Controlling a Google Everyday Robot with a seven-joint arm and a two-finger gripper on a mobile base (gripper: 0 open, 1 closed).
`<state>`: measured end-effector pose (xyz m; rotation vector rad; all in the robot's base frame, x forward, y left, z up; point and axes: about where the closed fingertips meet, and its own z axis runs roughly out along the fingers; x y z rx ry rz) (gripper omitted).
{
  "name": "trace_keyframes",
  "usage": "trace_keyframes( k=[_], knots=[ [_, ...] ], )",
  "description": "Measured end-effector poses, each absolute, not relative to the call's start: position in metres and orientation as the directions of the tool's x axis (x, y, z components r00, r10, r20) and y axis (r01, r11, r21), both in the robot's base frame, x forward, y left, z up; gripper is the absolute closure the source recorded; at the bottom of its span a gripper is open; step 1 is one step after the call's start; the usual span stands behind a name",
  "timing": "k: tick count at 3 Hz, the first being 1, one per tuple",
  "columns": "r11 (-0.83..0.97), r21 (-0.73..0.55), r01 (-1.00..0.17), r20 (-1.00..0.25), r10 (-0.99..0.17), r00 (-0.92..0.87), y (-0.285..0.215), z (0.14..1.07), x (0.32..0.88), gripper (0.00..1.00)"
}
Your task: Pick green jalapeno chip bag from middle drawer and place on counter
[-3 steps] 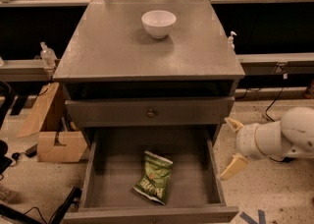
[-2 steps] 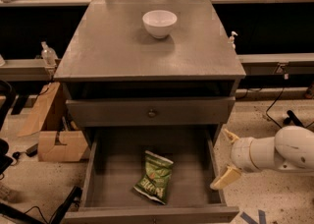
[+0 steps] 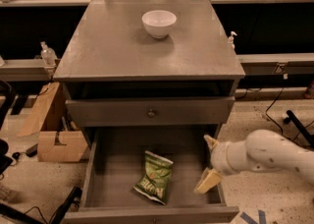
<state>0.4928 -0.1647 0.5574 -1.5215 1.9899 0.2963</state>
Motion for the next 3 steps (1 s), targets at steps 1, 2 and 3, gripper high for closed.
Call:
trace_keyframes(
  k=[1, 2, 3],
  knots=[
    [0.293, -0.125, -0.948, -0.595, -0.787, -0.164, -0.113, 0.499, 0.502, 0.00],
    [0.264, -0.060, -0.963, -0.611, -0.772, -0.174, -0.056, 0.435, 0.505, 0.00],
    [0.248, -0.020, -0.969, -0.630, -0.756, -0.180, -0.025, 0.401, 0.504, 0.00]
  ],
)
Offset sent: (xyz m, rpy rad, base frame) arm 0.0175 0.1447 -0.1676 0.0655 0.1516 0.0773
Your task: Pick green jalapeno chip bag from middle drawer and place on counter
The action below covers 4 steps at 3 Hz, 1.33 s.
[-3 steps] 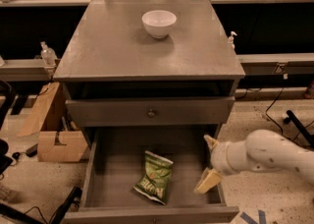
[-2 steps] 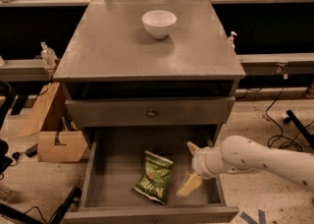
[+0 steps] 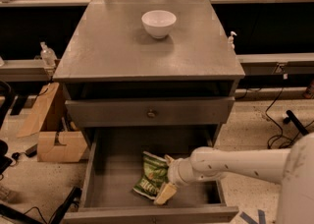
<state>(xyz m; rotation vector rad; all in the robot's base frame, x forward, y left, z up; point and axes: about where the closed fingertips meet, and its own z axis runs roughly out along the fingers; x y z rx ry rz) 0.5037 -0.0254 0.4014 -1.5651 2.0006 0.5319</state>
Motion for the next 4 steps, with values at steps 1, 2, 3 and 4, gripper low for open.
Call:
trace_keyframes(
  k=[1, 2, 3, 4],
  knots=[
    [0.221, 0.003, -0.975, -0.625, -0.761, -0.174, 0.001, 0.371, 0.511, 0.18],
    [0.202, 0.012, -0.979, -0.615, -0.771, -0.166, 0.020, 0.349, 0.520, 0.41],
    [0.196, 0.015, -0.980, -0.614, -0.772, -0.164, 0.024, 0.345, 0.520, 0.64],
    [0.195, 0.017, -0.981, -0.614, -0.772, -0.164, 0.025, 0.345, 0.519, 0.87]
  ],
)
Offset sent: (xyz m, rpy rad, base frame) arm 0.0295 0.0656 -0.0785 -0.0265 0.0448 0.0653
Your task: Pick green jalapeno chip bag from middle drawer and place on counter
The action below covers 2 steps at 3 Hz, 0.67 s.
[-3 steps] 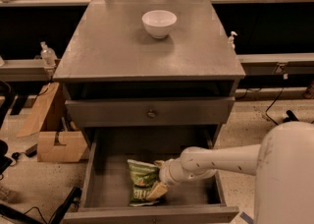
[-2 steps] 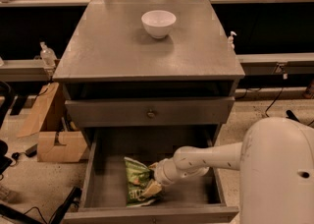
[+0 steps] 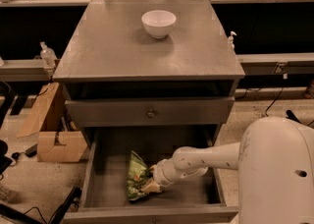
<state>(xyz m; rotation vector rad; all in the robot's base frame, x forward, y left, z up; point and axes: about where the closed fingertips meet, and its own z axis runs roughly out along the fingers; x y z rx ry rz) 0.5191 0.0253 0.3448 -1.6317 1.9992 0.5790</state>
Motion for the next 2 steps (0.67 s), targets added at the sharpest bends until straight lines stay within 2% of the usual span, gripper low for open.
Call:
trace_keyframes(
  k=[1, 2],
  knots=[
    [0.195, 0.017, -0.981, -0.614, -0.772, -0.164, 0.025, 0.346, 0.519, 1.00],
    [0.164, -0.010, -0.986, -0.605, -0.787, -0.125, 0.028, 0.376, 0.520, 1.00]
  ],
)
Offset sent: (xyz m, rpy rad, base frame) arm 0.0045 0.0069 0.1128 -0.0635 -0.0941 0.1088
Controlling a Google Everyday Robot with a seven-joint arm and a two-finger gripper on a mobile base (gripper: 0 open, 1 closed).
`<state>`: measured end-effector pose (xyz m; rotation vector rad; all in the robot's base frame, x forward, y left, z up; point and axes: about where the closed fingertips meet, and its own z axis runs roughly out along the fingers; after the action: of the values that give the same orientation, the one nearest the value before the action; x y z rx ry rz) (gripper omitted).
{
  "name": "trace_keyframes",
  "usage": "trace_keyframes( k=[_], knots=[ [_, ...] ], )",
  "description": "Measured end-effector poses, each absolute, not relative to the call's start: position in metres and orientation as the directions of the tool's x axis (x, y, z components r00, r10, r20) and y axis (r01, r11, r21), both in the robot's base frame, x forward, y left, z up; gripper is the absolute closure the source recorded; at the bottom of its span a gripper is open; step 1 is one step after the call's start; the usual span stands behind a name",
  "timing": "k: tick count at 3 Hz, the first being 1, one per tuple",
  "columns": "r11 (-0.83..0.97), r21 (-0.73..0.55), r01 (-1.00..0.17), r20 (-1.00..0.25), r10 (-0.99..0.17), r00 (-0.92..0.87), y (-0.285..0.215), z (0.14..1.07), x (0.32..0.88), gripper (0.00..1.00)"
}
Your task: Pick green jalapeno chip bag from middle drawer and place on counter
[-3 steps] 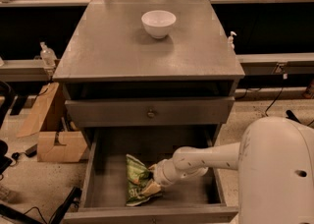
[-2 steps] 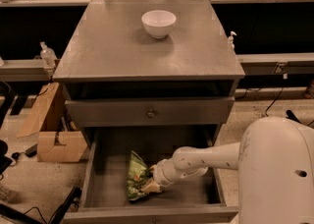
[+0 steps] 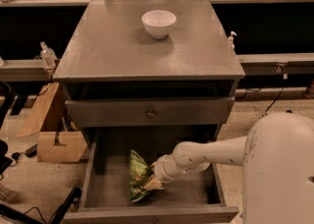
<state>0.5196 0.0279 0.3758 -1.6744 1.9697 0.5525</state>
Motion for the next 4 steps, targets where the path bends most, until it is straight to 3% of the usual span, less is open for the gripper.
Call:
trace_keyframes(
  k=[3, 4],
  knots=[
    [0.022, 0.001, -1.000, -0.612, -0.790, -0.018, 0.016, 0.573, 0.503, 1.00],
    [-0.004, 0.031, -0.999, -0.609, -0.793, -0.016, 0.016, 0.576, 0.493, 1.00]
  ],
)
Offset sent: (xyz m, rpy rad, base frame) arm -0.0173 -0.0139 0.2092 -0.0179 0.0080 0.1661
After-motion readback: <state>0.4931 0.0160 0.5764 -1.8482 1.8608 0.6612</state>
